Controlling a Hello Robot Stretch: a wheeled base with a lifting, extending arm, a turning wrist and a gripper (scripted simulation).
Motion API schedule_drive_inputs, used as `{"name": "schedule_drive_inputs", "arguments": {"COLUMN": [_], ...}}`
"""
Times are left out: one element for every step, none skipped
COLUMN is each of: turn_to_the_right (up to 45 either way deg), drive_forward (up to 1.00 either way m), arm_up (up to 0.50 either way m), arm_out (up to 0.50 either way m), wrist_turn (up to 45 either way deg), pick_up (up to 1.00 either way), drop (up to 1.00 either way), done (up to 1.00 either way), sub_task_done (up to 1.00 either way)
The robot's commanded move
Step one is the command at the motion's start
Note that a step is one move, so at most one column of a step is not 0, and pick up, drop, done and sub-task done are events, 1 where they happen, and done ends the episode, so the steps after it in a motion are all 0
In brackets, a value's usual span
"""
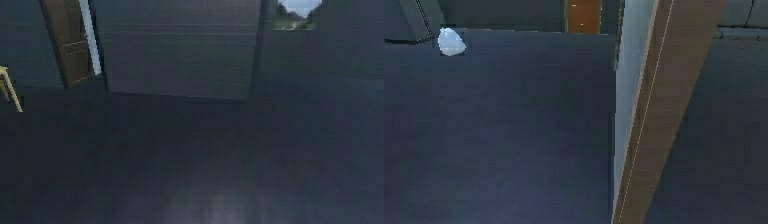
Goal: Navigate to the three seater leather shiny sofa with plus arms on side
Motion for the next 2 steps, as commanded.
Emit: {"name": "schedule_drive_inputs", "arguments": {"turn_to_the_right": [-30.0, 0.0], "drive_forward": [0.0, 1.0], "arm_up": [0.0, 0.0], "arm_out": [0.0, 0.0], "wrist_turn": [0.0, 0.0], "pick_up": [0.0, 0.0], "drop": [0.0, 0.0], "done": [0.0, 0.0], "sub_task_done": [0.0, 0.0]}}
